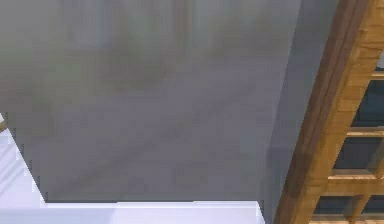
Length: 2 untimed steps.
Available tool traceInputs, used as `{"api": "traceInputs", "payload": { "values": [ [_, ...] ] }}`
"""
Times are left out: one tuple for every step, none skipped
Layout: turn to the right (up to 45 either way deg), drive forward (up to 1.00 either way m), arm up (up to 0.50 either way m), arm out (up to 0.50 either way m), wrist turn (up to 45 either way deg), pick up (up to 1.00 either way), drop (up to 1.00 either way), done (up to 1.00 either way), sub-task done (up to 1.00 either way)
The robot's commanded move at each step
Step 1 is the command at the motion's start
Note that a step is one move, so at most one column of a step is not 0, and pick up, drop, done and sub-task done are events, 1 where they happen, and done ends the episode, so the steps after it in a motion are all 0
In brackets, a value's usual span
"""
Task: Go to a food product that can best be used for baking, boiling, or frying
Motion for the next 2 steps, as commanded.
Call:
{"api": "traceInputs", "payload": {
  "values": [
    [0.0, 0.10, 0.00, 0.00, 0.0, 0.00, 0.00, 0.00, 0.00],
    [45.0, 0.00, 0.00, 0.00, 0.0, 0.00, 0.00, 0.00, 0.00]
  ]
}}
